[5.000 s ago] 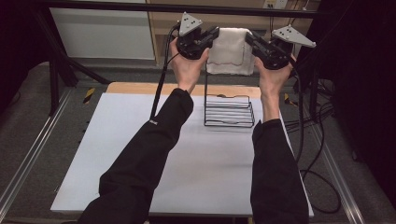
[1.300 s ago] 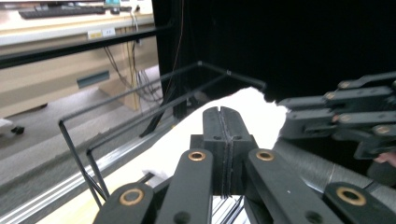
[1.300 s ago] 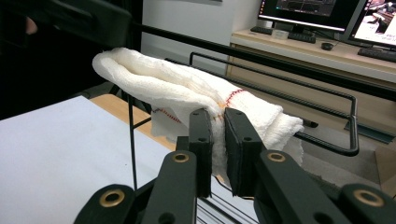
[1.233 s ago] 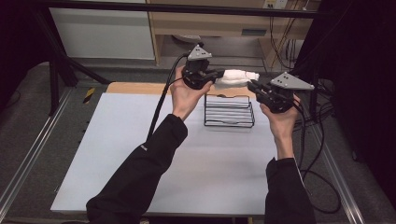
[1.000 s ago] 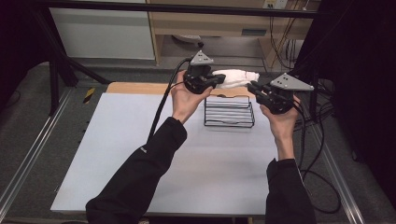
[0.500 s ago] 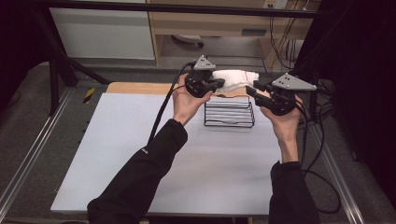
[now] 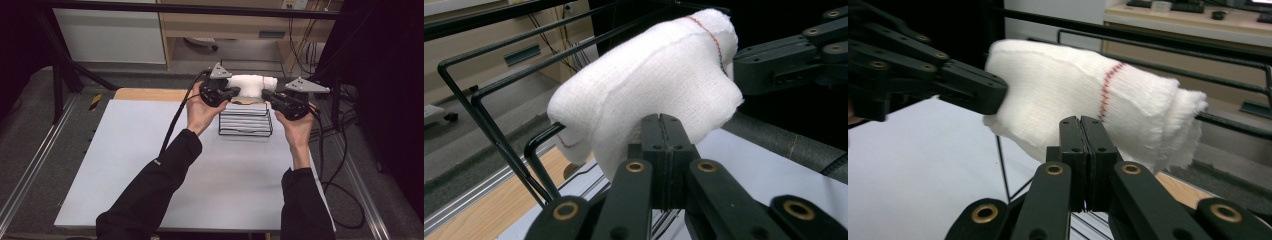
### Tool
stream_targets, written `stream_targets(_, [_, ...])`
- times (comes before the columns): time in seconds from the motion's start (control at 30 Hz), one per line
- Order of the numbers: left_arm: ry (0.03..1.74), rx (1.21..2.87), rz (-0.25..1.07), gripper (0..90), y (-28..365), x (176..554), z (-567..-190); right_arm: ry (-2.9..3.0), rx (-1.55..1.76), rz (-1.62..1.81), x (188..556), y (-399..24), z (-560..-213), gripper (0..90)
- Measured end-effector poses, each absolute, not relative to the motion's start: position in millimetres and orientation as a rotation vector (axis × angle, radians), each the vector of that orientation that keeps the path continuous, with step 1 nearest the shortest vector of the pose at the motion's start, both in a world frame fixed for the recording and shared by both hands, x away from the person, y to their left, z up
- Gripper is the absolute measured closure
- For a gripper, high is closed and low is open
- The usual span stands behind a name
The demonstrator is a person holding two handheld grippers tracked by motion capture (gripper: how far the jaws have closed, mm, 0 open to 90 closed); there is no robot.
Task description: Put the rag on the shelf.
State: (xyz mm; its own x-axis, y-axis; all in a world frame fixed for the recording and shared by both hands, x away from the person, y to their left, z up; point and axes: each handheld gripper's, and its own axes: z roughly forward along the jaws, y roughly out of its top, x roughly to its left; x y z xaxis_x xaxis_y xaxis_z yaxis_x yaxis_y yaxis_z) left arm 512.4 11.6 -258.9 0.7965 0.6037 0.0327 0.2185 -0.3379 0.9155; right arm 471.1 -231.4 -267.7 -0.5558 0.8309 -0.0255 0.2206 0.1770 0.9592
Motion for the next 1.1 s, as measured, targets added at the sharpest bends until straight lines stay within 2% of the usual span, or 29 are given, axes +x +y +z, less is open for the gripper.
stream_targets(0.37, [0.615,1.903,0.469,89.9,9.5,515.2,-264.7,1.877,1.015,1.373,482.9,-230.5,-273.6,88.5])
stream_targets(0.67, [0.594,1.888,0.462,85.5,18.9,504.8,-261.4,1.878,0.987,1.401,469.8,-234.8,-268.4,81.4])
stream_targets(0.83, [0.597,1.885,0.447,78.0,30.4,495.3,-260.6,1.887,0.996,1.418,458.3,-235.1,-264.9,71.5])
stream_targets(1.1, [0.619,1.894,0.432,58.0,59.3,476.6,-274.0,1.931,1.031,1.423,444.3,-226.0,-270.8,42.9])
